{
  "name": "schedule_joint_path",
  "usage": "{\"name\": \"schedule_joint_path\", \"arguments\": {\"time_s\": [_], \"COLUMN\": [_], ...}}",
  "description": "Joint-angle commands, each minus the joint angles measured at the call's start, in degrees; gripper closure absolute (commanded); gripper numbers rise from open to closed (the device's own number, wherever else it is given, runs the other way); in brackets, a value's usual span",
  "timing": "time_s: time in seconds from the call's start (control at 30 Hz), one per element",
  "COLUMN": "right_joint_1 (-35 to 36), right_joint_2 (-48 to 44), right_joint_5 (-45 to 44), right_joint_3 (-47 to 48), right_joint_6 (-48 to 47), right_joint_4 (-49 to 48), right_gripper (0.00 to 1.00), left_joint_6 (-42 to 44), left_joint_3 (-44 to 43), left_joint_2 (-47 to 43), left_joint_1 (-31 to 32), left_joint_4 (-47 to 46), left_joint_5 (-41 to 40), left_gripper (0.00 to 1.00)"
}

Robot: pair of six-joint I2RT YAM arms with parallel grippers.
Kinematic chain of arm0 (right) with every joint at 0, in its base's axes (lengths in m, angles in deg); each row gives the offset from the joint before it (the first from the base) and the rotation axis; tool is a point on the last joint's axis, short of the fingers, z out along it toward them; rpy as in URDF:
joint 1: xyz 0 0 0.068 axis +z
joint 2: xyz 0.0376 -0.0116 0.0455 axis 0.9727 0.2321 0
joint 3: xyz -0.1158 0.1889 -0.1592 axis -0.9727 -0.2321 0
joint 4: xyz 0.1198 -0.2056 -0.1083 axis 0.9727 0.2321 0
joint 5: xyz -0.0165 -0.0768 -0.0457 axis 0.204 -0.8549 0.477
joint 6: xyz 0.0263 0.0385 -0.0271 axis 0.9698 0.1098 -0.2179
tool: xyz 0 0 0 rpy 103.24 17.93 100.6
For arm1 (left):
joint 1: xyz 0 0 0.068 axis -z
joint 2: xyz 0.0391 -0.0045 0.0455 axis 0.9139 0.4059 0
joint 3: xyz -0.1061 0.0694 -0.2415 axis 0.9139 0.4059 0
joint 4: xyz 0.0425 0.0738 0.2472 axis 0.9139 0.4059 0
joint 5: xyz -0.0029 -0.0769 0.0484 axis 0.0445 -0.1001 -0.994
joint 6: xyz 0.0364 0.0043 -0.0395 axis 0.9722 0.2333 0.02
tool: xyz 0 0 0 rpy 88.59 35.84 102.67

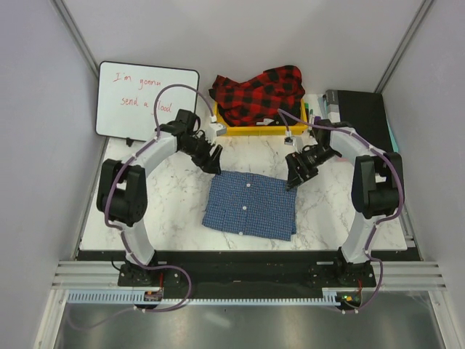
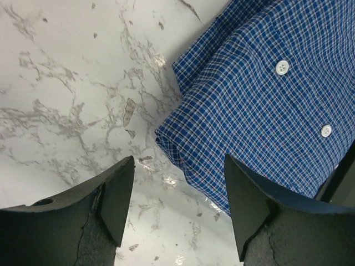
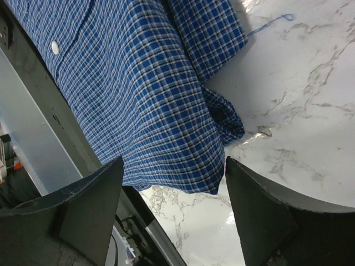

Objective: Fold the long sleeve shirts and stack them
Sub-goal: Fold the shirt

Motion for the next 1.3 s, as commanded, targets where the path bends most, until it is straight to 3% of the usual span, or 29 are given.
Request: {"name": "schedule_joint_path", "arguments": {"time_s": [0.0, 0.3, 0.4, 0.5, 0.53, 0.57, 0.73, 0.8, 0.83, 0.9, 0.93, 1.0, 1.03, 1.17, 1.27], "right_joint_1": [-0.3, -0.2, -0.2, -0.2, -0.2, -0.2, 0.0, 0.5, 0.7, 0.6, -0.1, -1.6, -3.6, -8.9, -8.9], "right_joint_2": [-0.8, 1.3, 2.1, 2.2, 1.9, 1.5, 2.5, 6.1, 7.4, 10.0, 9.9, 6.9, 5.5, -8.7, -17.7], "right_joint_5": [1.3, 3.6, 5.5, 10.5, 12.0, 14.6, 20.6, 17.4, 16.4, 15.9, 14.2, 13.3, 12.9, 11.2, 10.5], "right_joint_3": [-0.2, -3.6, -4.0, -2.7, -2.1, -1.9, -0.3, 2.8, 3.5, 5.3, 5.4, 3.9, 2.8, -9.0, -19.2], "right_joint_6": [3.0, 10.1, 12.3, 12.3, 12.7, 13.7, 20.2, 19.6, 19.8, 20.4, 20.5, 20.7, 21.3, 24.6, 30.5], "right_joint_4": [-5.8, -14.0, -16.1, -14.6, -13.4, -12.8, -15.6, -16.0, -16.5, -16.7, -16.6, -16.9, -16.9, -20.2, -24.6], "right_gripper": [0.20, 0.26, 0.39, 0.64, 0.91, 1.00, 1.00, 1.00, 0.84, 0.66, 0.38, 0.08, 0.02, 0.02, 0.02], "left_joint_6": [-7.5, -11.3, -12.6, -14.0, -14.3, -15.0, -18.1, -20.0, -20.7, -21.3, -21.6, -22.7, -23.0, -19.6, -17.1], "left_joint_3": [-2.6, -0.4, 0.6, 1.4, 1.7, 2.3, 6.0, 7.5, 8.8, 9.1, 9.2, 9.5, 10.1, 15.9, 17.6], "left_joint_2": [2.0, 3.5, 3.7, 3.3, 2.9, 2.7, 0.8, -0.1, -0.6, -0.5, -0.4, -0.8, -1.5, -10.0, -14.6], "left_joint_1": [-1.1, -1.7, -1.7, -1.7, -1.6, -1.8, -2.7, -3.2, -3.3, -3.5, -3.6, -4.1, -4.4, -5.2, -5.1], "left_joint_4": [2.9, 0.9, -0.4, -1.9, -2.3, -2.8, -6.7, -8.6, -10.5, -10.8, -10.8, -10.9, -10.9, -16.1, -17.2], "left_joint_5": [1.0, 5.4, 7.0, 7.8, 8.0, 8.2, 8.5, 7.6, 5.9, 5.8, 5.3, 4.7, 5.0, 11.9, 11.2], "left_gripper": [0.29, 0.34, 0.36, 0.48, 0.55, 0.65, 0.95, 0.98, 0.98, 0.98, 0.98, 0.98, 0.88, 0.60, 0.41]}}
